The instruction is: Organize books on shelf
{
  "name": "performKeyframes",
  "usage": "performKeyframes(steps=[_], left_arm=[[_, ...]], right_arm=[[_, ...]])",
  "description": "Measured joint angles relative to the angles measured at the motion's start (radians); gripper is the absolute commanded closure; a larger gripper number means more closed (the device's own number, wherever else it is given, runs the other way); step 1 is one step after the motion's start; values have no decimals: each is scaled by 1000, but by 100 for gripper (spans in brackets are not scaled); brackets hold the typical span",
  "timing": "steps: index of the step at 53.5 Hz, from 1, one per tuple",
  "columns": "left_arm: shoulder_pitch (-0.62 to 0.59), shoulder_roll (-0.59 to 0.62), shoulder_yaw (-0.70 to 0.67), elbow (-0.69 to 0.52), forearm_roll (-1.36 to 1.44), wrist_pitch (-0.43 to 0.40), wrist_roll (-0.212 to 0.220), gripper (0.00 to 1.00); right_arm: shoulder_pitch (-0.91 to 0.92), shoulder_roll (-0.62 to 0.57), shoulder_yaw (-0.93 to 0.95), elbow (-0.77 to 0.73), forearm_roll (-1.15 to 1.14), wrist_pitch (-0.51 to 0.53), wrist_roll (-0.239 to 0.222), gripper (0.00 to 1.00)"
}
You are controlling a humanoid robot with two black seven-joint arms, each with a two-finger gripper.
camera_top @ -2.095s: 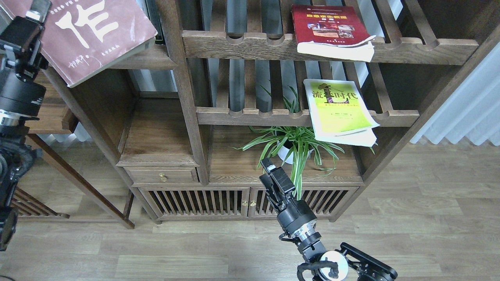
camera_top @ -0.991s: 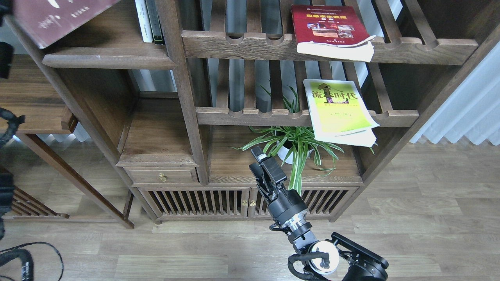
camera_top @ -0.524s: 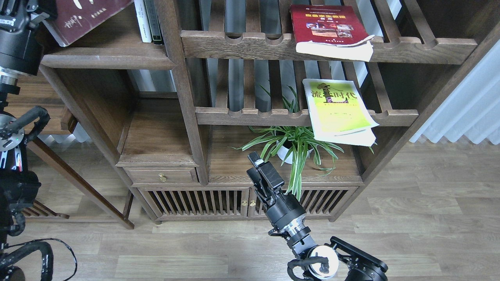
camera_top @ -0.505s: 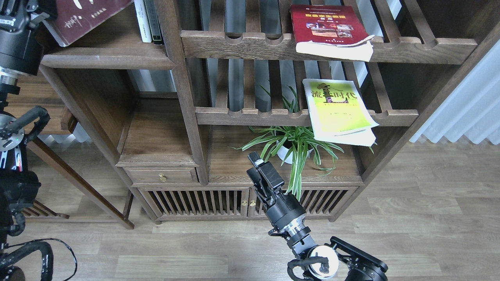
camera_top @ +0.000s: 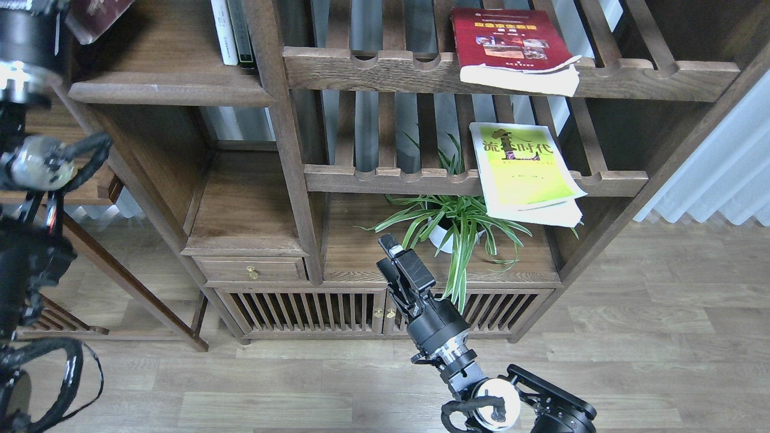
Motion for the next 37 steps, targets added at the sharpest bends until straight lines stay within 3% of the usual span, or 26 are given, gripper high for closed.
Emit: performKeyframes(steps=[13, 37], left_arm=[[-81, 1, 95, 125, 0, 43, -63, 100], [-126, -1, 124, 283, -29, 36, -68, 100]], right_arm=[[-1, 0, 12, 0, 4, 0, 0, 14], [-2, 0, 12, 22, 7, 0, 3, 14]])
